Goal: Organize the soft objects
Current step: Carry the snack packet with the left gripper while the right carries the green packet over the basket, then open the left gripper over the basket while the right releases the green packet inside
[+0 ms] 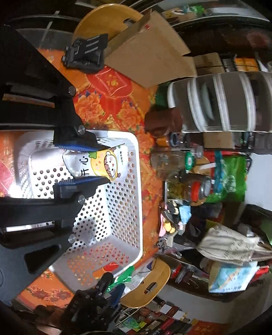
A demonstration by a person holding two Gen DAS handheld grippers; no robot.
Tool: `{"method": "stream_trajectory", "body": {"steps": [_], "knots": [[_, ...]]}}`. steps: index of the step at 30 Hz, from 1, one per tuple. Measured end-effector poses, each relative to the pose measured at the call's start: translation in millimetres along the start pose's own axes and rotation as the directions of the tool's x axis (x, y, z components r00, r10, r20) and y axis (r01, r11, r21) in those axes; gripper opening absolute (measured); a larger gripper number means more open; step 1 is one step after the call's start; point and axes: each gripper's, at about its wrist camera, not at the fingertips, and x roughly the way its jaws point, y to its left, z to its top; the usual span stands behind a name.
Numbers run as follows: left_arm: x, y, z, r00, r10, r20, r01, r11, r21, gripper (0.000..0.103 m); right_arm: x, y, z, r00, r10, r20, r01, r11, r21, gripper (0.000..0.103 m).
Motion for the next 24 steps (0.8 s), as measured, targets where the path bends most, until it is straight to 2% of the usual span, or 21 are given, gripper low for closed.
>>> {"method": "stream_trajectory", "body": {"steps": [3, 7, 18, 21, 24], "knots": [[21.1, -4.3, -2.5, 0.999, 0.007, -0.033, -0.007, 1.000, 0.018, 0.019, 19.9, -2.2, -2.3, 0.999, 0.030, -0.033, -0.029, 0.999, 0.028, 0.049], [41.6, -11.3, -7.5, 0.998, 0.005, -0.069, -0.003, 0.999, 0.037, 0.019, 36.1, 0.0, -5.4, 0.997, 0.028, -0.065, -0.026, 0.999, 0.032, 0.049], [64.0, -17.9, -15.8, 0.994, 0.005, -0.106, 0.000, 0.999, 0.048, 0.019, 51.4, 12.2, -9.3, 0.996, 0.014, -0.093, -0.014, 1.000, -0.001, 0.049], [64.7, -17.1, -16.6, 0.995, 0.015, -0.101, -0.010, 0.999, 0.049, 0.028, 50.8, 13.8, -9.0, 0.995, 0.026, -0.095, -0.026, 1.000, 0.002, 0.049], [61.6, -15.2, -16.7, 0.996, 0.012, -0.087, -0.008, 0.999, 0.040, 0.042, 49.5, 14.0, -9.0, 0.996, 0.023, -0.086, -0.022, 1.000, 0.006, 0.051]]}}
